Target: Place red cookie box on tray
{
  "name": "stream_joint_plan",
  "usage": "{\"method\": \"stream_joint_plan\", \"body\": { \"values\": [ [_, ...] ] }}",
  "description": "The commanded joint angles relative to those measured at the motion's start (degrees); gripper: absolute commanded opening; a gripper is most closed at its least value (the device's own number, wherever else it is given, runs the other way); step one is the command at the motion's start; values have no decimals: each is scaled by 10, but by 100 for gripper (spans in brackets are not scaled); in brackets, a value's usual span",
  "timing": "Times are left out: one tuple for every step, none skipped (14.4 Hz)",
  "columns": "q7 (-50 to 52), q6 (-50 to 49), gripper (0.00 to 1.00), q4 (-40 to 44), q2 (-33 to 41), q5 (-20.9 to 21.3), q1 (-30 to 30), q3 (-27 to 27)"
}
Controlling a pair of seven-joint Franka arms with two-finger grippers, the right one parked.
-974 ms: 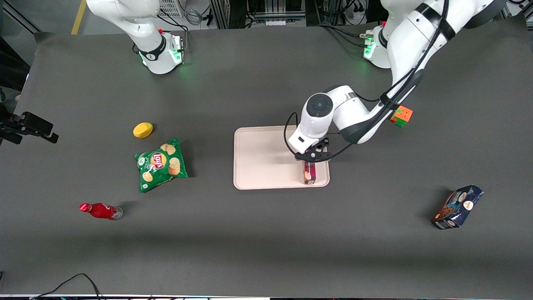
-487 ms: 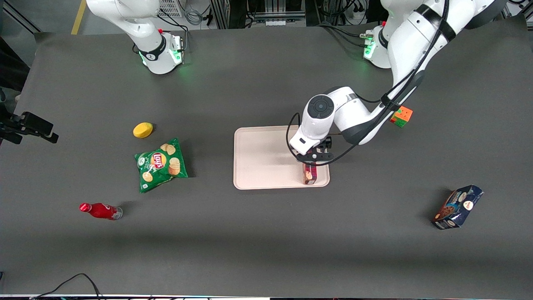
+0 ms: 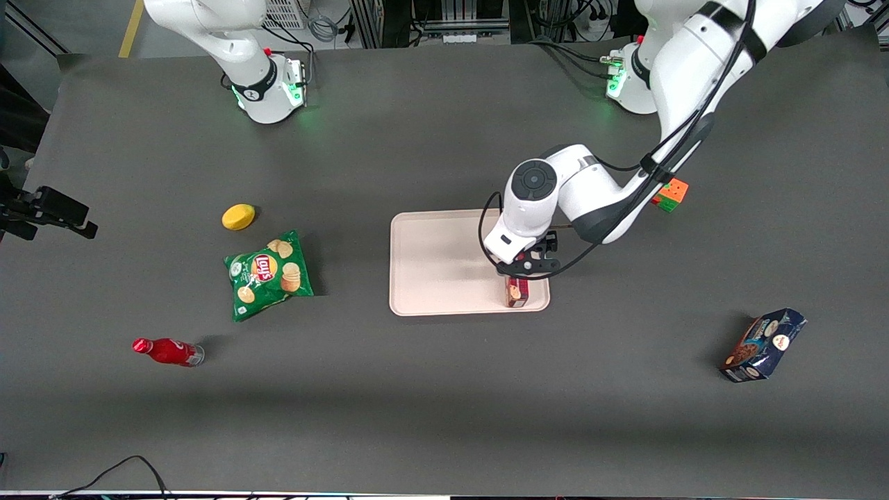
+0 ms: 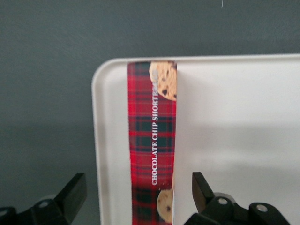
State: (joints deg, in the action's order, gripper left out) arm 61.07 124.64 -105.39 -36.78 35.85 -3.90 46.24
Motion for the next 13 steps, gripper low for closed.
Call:
{"method": "stream_joint_plan", "body": {
  "values": [
    [-34,-177,100,113,19,-10,0,64],
    [-45,-207,100,137,25,-26,-2,79],
    [-59,-236,100,160,36,-44,-3,84],
    [-82,-264,100,184,55,-60,-3,83],
    [-119,-288,100,206,72,-78,-5,83],
    [-159,-312,100,227,88,-100,-11,78],
    [-198,-334,100,247,102,-122,-25,75],
    [-236,-355,100,265,113,-138,-39,67],
    [-279,-377,100,280,130,-152,-44,49],
    [-332,-397,100,297,152,-172,-43,14],
    [-390,-410,100,304,179,-204,-38,-36],
    [-442,-416,100,302,208,-246,-32,-94],
    [-494,-418,100,299,234,-283,-22,-160]
  ]
}}
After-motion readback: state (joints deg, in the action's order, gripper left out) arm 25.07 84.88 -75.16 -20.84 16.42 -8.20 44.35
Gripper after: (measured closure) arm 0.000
